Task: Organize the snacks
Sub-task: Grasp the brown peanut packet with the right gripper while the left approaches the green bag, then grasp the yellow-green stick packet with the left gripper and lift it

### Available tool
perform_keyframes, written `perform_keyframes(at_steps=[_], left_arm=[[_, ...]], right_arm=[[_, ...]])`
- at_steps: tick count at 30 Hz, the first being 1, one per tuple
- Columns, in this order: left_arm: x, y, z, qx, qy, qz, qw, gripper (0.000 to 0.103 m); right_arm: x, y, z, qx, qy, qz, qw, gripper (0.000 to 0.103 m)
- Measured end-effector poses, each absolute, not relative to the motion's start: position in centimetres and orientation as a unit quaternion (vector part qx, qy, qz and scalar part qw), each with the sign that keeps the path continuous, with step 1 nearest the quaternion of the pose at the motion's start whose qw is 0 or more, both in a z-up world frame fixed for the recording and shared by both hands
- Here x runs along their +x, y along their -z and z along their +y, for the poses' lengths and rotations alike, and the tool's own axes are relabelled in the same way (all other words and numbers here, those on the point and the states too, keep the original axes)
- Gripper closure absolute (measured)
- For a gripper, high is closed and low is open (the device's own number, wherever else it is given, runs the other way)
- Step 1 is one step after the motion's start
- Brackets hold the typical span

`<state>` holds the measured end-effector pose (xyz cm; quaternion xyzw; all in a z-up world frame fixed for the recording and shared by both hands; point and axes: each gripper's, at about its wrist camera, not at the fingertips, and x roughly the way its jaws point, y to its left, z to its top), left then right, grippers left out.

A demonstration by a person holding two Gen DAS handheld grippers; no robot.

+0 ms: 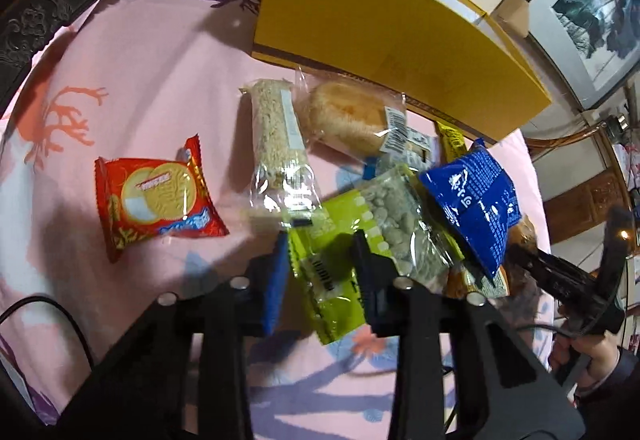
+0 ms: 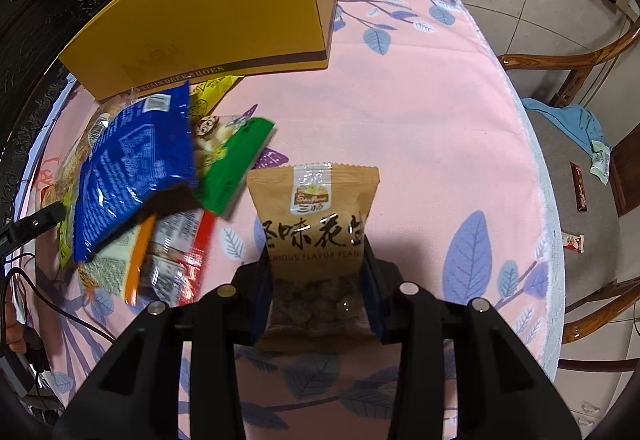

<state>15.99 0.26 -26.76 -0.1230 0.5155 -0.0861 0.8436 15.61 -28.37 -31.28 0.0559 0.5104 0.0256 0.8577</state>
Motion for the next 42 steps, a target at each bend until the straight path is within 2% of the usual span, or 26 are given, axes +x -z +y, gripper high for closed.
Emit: perform_keyframes(at_steps=[6,7,8,9,11,22,25,30,32,42], left_arm=[[14.1,26.2,-1.4,-0.022,0.108,0.51,0.853,0.071],[14.0,26.0,-1.6,-0.002,0.112,0.504,0.857,0.066],[13.9,25.7,-1.8,0.019,0.119,0.497,0.859,0.047],[13.9,25.5,-1.9,0.03,0.123,0.491,0.862,0.035],[14.6,25.2,-2.5,0.054,0.157,0.478,0.863,0.027],[17.7,28.4,-6.9,0.176,0.298,0.484,0.804,0.025],[18.0,28.2,-6.4,0.169,0.307,0.49,0.798,0.034],[16.1,27.6,-6.6,0.186,0.3,0.473,0.807,0.061],[15.5,27.0,-6.4,0.169,0.291,0.471,0.815,0.068],[13.6,23.9,-3.6,0.072,0.24,0.461,0.851,0.081]], right_arm=[[15.7,31.2,-28.4,0.057,-0.027,0.511,0.857,0.062],[15.6,31.2,-28.4,0.057,-0.027,0.511,0.857,0.062],[15.7,31.2,-28.4,0.056,-0.028,0.511,0.857,0.062],[15.7,31.2,-28.4,0.056,-0.028,0.511,0.857,0.062],[15.7,31.2,-28.3,0.056,-0.028,0.511,0.857,0.062],[15.8,31.1,-28.6,0.066,-0.033,0.512,0.856,0.062],[15.8,31.1,-28.6,0.067,-0.033,0.51,0.857,0.062],[15.6,31.0,-28.5,0.059,-0.032,0.508,0.859,0.064],[15.4,31.0,-28.5,0.063,-0.032,0.508,0.858,0.064],[15.1,31.0,-28.8,0.075,-0.032,0.513,0.855,0.064]])
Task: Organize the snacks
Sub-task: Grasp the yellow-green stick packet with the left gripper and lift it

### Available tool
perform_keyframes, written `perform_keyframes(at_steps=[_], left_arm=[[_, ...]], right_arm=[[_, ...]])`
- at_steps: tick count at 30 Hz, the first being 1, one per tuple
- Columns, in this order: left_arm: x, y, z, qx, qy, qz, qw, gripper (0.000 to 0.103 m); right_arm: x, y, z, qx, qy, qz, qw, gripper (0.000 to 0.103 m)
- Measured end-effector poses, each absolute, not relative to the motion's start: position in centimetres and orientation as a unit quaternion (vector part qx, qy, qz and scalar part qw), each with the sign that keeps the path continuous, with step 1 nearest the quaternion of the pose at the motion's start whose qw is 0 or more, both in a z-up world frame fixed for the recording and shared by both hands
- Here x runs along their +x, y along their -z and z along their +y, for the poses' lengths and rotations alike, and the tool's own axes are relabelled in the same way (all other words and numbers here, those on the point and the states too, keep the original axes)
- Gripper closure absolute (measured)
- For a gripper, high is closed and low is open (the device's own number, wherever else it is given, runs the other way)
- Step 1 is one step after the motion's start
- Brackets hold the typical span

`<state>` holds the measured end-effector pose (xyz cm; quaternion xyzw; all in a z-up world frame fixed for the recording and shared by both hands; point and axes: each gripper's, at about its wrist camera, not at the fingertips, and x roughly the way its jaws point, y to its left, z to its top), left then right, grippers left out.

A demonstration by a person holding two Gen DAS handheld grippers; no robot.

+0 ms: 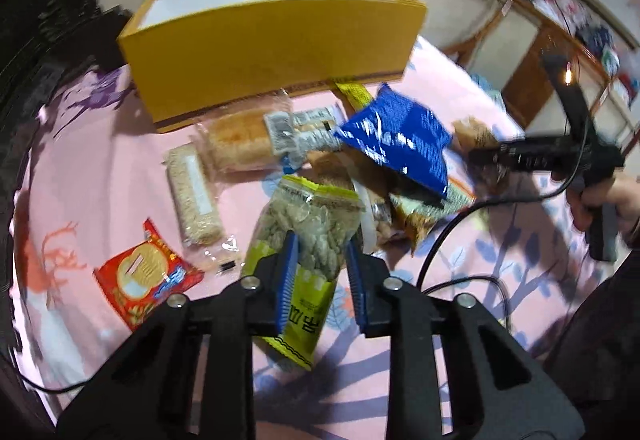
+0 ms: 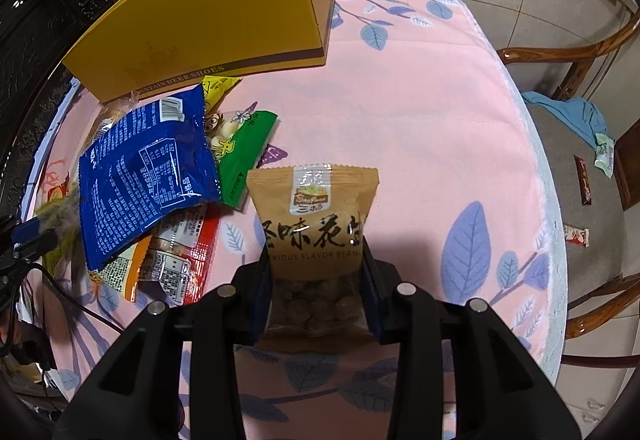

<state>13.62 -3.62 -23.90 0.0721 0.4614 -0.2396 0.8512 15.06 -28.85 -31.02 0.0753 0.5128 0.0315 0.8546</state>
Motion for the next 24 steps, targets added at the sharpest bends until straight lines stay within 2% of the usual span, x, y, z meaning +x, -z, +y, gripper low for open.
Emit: perform_keyframes(at_steps=[6,10,13,15,19,24], left_arm=[[13.8,22.4,-1.3,0.01,0.209,0.453,0.867,0.087],[14.5,22.8,-1.1,0.024,0.18,0.456,0.872,0.087],[15.6,24.5,-1.5,0.043,0.16,0.481,0.861,0.085],[16.3,25.7,-2.2,0.058,0.16,0.496,0.852,0.08],[17.2,27.1,-2.8,0.064,0.145,0.51,0.846,0.078],[17.2,26.4,-2.0,0.024,0.154,0.502,0.85,0.085]], right_arm=[[14.8,31.0,-29.1,0.083,-0.033,0.513,0.854,0.064],[14.7,31.0,-29.0,0.083,-0.031,0.514,0.853,0.064],[14.9,31.0,-29.0,0.082,-0.03,0.516,0.852,0.064],[14.9,31.0,-29.1,0.089,-0.03,0.517,0.851,0.064],[15.0,31.0,-29.1,0.09,-0.029,0.518,0.85,0.064],[15.0,31.0,-29.2,0.092,-0.029,0.519,0.849,0.065]])
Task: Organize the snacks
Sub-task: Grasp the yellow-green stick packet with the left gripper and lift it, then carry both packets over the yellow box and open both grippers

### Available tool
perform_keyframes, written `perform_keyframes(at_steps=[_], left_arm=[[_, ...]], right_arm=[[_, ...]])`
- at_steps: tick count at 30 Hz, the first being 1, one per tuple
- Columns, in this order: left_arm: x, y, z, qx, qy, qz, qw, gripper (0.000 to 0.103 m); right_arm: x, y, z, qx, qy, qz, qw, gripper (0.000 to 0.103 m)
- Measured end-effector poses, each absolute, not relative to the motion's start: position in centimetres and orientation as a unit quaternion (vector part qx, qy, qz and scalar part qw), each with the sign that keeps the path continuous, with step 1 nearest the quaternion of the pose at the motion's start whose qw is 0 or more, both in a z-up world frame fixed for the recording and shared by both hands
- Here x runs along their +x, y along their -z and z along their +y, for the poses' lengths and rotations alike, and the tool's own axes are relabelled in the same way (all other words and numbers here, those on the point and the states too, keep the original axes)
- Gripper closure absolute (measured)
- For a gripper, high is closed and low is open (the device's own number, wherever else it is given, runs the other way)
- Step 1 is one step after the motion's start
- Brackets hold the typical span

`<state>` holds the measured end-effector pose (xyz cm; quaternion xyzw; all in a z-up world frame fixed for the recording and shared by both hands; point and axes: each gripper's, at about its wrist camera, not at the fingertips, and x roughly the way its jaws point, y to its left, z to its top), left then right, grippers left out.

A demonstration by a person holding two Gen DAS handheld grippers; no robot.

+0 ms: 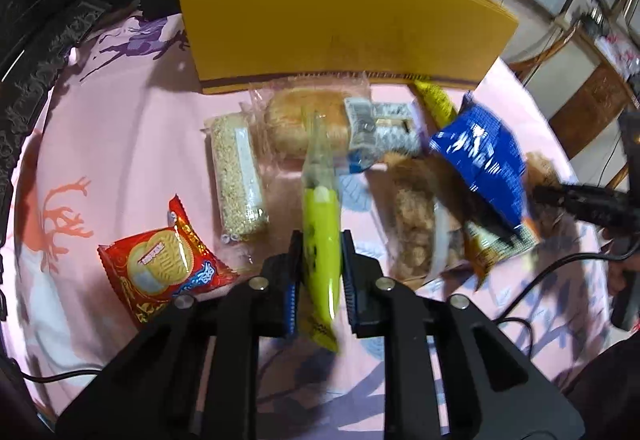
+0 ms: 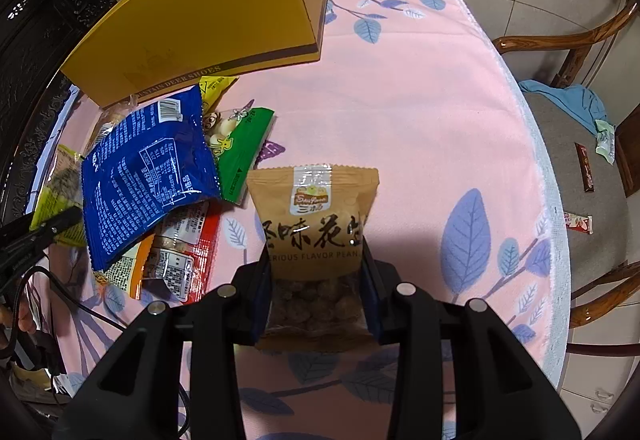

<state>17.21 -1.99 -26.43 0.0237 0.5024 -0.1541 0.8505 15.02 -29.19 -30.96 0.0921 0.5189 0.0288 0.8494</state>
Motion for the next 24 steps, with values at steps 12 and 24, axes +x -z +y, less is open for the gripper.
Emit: perform_keyframes(at_steps=[12,24], left_arm=[[14.4,21.7,-0.5,-0.025,0.149,0.461,0.874,0.085],[15.2,13.4,-1.6,-0.029,0.177,0.375,0.91,0.085]], right_arm=[[13.4,29.0,-29.0,0.094,-0.04,0.505,0.857,0.067],[13.6,20.0,-27.7,0.103,-0.078,0.418,0.899,0.067]])
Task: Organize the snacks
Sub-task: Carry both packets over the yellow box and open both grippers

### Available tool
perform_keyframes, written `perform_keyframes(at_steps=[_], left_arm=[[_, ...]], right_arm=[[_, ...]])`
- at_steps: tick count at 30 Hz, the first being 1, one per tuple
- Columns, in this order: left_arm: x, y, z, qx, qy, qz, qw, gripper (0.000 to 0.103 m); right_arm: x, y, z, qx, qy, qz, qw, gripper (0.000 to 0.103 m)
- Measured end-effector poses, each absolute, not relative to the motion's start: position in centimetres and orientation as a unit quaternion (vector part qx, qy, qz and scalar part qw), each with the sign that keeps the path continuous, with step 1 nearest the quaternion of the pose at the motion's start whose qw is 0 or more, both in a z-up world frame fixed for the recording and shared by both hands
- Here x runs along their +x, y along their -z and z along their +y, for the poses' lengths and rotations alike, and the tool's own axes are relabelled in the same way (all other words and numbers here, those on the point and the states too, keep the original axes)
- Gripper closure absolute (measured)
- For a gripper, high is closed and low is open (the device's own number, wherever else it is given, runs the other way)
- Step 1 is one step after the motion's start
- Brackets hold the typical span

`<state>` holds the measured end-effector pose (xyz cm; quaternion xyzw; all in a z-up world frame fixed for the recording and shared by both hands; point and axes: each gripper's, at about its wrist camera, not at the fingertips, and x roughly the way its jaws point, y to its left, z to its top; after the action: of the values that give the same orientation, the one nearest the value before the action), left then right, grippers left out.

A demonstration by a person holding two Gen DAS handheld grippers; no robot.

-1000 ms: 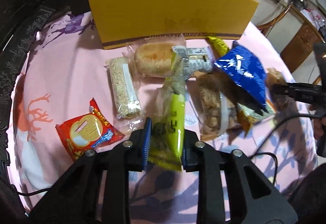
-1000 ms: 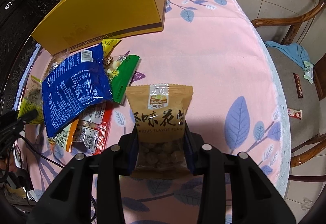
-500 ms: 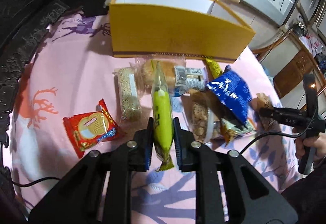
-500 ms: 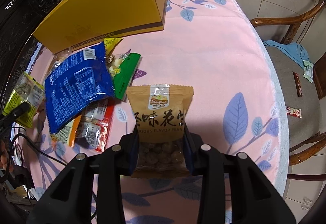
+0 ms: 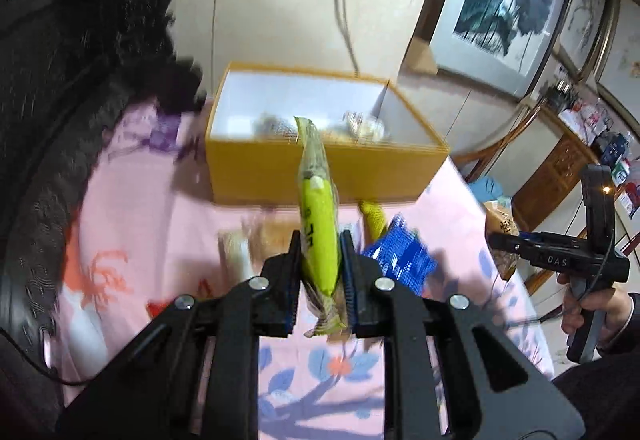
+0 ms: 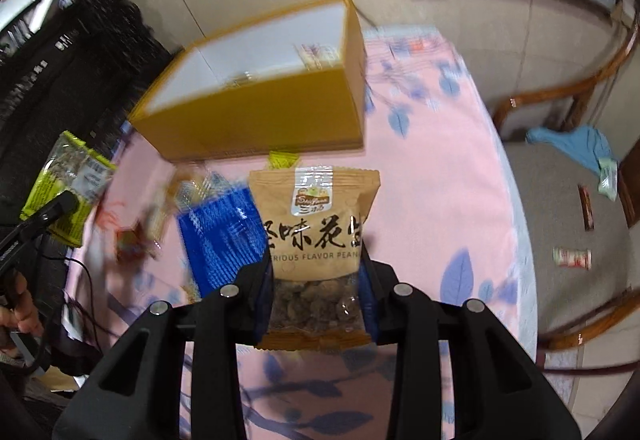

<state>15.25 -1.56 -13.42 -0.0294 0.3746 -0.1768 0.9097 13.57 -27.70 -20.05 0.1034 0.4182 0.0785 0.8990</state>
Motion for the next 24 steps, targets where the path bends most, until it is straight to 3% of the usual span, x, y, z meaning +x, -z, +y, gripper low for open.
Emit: perform_keyframes(at_steps=[13,23,24], left_arm=[[24.8,4.4,-6.0,-0.039,0.185,0.291,0.938,0.085],[33.7,5.9,-8.5,-0.011,0.108,0.343,0.933,0.085],[34.1,6.2,-8.6,-0.006,0.097,0.346,0.933,0.077]], right_arm=[[21.5,9.1,-26.0,0.078,-0.116,0.293,0.946,0.067],[28.9,8.9,-23.7,0.05,-0.127,0.292,0.947,0.066],[29.2,9.0,-23.4,0.047,-0.128,0.295,0.946,0.064]])
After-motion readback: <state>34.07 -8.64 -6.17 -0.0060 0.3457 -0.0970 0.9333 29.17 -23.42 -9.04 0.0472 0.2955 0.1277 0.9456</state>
